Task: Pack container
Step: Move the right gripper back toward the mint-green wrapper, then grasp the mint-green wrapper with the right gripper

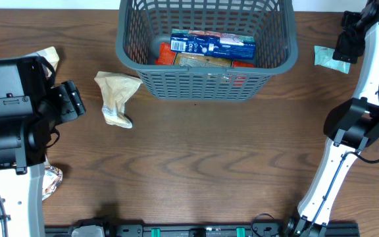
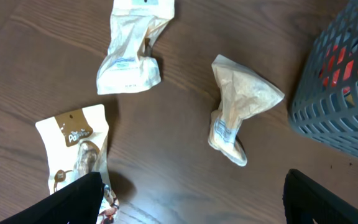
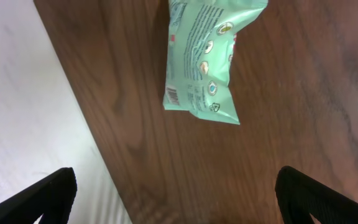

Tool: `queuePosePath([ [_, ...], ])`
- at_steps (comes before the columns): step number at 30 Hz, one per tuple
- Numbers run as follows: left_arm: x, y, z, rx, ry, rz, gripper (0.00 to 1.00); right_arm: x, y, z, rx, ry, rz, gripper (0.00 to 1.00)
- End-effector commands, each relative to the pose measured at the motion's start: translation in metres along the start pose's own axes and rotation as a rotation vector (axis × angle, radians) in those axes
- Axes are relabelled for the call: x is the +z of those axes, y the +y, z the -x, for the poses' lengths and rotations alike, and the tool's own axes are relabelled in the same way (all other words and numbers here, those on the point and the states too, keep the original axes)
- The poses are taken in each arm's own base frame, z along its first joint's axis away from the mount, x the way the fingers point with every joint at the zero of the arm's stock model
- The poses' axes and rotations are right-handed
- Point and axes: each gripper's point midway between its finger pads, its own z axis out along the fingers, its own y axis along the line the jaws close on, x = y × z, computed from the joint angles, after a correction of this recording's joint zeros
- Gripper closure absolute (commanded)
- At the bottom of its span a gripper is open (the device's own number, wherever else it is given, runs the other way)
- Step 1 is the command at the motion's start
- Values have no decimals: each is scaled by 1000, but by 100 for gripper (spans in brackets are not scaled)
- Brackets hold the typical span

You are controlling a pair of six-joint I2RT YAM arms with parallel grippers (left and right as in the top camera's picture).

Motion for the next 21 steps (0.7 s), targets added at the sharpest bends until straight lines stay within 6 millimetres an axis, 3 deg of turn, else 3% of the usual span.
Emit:
queuePosePath([
  [1, -7, -1, 3, -4, -14, -15, 19, 20, -16, 13, 34, -31, -66, 7],
  [8, -7, -1, 3, -4, -12, -14, 19, 53, -35, 19, 47, -16, -120, 9],
  [21, -7, -1, 2, -8, -7, -14, 19, 88, -22, 34, 42, -21, -22, 17],
])
